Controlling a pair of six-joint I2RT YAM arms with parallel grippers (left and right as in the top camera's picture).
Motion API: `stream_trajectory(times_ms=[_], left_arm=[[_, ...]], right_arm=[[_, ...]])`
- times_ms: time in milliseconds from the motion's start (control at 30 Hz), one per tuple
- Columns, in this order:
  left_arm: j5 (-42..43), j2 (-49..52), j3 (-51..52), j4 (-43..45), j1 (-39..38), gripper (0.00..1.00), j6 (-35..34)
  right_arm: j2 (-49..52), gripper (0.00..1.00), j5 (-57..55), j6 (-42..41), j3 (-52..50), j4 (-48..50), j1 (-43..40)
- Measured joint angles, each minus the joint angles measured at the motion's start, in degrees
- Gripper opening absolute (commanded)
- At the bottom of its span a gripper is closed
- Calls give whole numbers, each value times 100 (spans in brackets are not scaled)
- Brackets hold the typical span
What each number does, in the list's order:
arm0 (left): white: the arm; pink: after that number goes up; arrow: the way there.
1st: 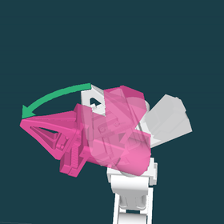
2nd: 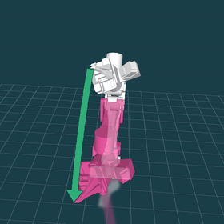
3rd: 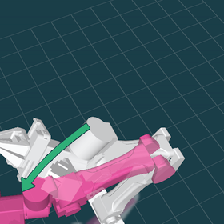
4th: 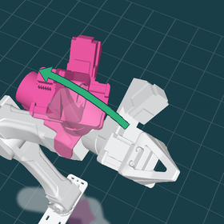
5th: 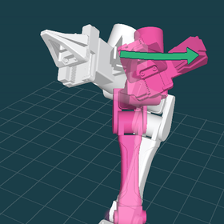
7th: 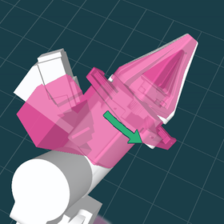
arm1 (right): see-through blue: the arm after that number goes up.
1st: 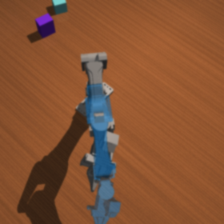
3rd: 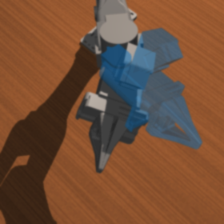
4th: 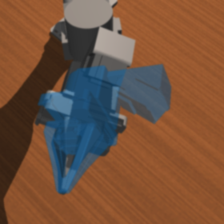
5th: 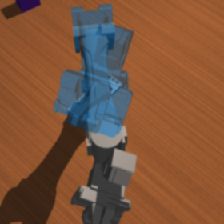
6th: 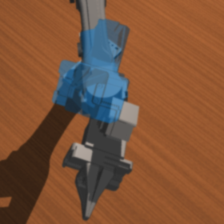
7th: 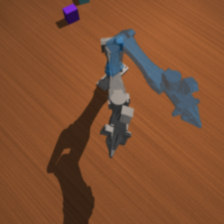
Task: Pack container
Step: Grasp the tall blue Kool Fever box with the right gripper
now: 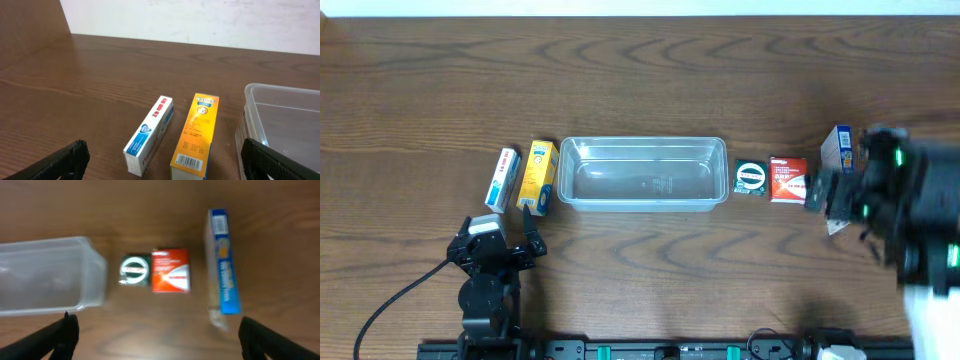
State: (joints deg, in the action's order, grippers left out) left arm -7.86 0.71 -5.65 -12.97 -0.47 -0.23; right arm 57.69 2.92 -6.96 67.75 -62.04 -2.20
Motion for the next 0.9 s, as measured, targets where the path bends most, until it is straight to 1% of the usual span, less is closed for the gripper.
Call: stream_trajectory(times_ms=[67, 167, 367, 600, 700, 833, 900], left_arm=[[0, 0, 0, 0, 0, 98, 0], [-2, 0, 0, 2, 0, 98, 0], [-2, -2, 0, 2, 0, 98, 0], [-2, -2, 0, 2, 0, 98, 0], [-2, -2, 0, 2, 0, 98, 0], [-2, -2, 0, 2, 0, 98, 0], [-2, 0, 0, 2, 0, 98, 0]], right_arm=[[772, 99, -197, 96, 645, -455, 2], [1493, 99, -413, 155, 1143, -610, 0], [2170, 99, -1174, -208, 1233, -621, -160], [2695, 99, -1462, -407, 1231, -490, -525], [3101, 94, -1449, -413, 1231, -337, -603], [3692, 82, -1360, -420, 1222, -146, -605], [3899, 81, -1287, -431, 1215, -83, -605]])
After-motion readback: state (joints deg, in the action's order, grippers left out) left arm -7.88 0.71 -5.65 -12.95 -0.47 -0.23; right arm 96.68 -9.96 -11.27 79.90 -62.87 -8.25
